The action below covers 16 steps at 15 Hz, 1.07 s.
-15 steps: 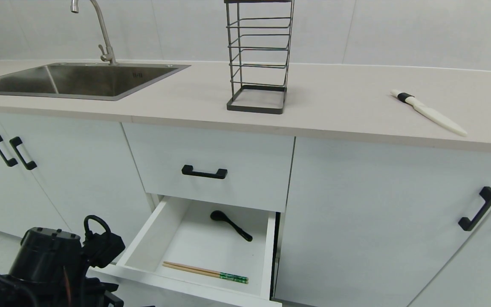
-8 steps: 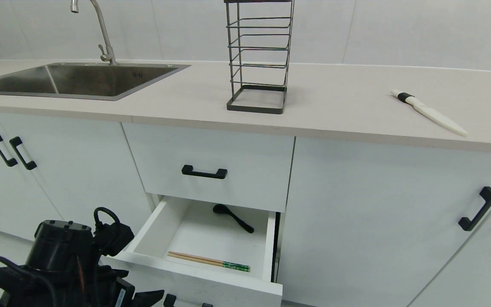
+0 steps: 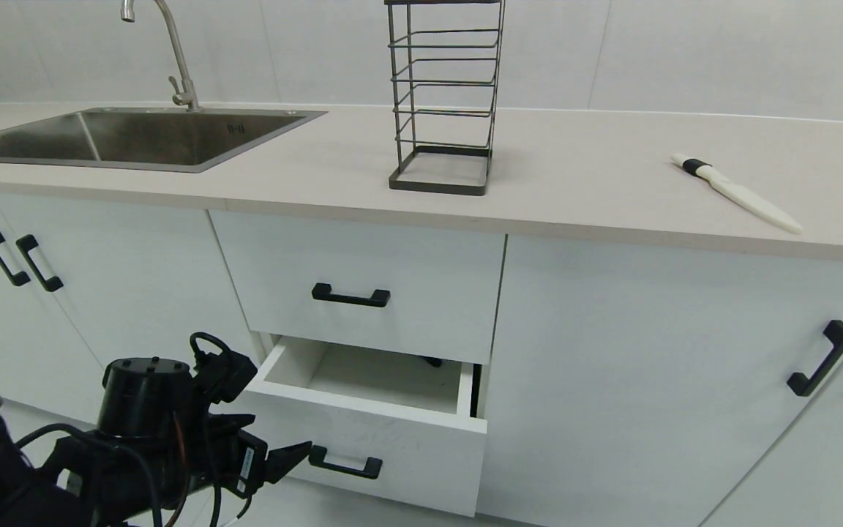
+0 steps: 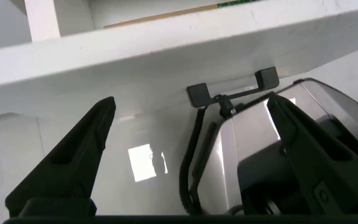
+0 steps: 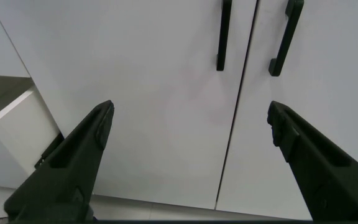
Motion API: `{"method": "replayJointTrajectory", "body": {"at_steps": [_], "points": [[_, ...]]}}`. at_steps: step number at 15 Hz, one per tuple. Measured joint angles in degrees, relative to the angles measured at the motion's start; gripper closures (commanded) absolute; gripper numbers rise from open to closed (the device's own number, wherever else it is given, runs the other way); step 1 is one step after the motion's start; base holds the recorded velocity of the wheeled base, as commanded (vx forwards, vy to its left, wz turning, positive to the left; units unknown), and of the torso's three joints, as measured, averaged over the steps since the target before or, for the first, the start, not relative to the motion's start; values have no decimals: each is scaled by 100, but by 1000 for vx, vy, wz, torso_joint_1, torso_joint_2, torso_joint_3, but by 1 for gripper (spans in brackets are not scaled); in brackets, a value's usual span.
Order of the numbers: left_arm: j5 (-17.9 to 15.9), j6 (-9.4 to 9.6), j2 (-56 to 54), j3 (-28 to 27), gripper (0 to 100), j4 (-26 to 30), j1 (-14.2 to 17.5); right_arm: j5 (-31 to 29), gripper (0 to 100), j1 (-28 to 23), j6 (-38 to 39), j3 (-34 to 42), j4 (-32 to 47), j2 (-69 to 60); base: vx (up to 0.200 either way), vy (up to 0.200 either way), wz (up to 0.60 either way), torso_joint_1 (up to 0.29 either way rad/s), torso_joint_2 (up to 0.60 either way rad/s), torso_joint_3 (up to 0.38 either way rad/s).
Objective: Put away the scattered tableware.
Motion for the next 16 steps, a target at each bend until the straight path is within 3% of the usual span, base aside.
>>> {"method": "replayJointTrajectory", "body": {"at_steps": [10,16], "points": [[-9,13,1035,-1053,0,-750,2,0,0,0,0,0,0,2,0,0,0,0,0,0],[-4,-5,1496,-1621,0,-819,55,0,0,0,-2,0,-2,2,0,0,0,0,0,0]]}}
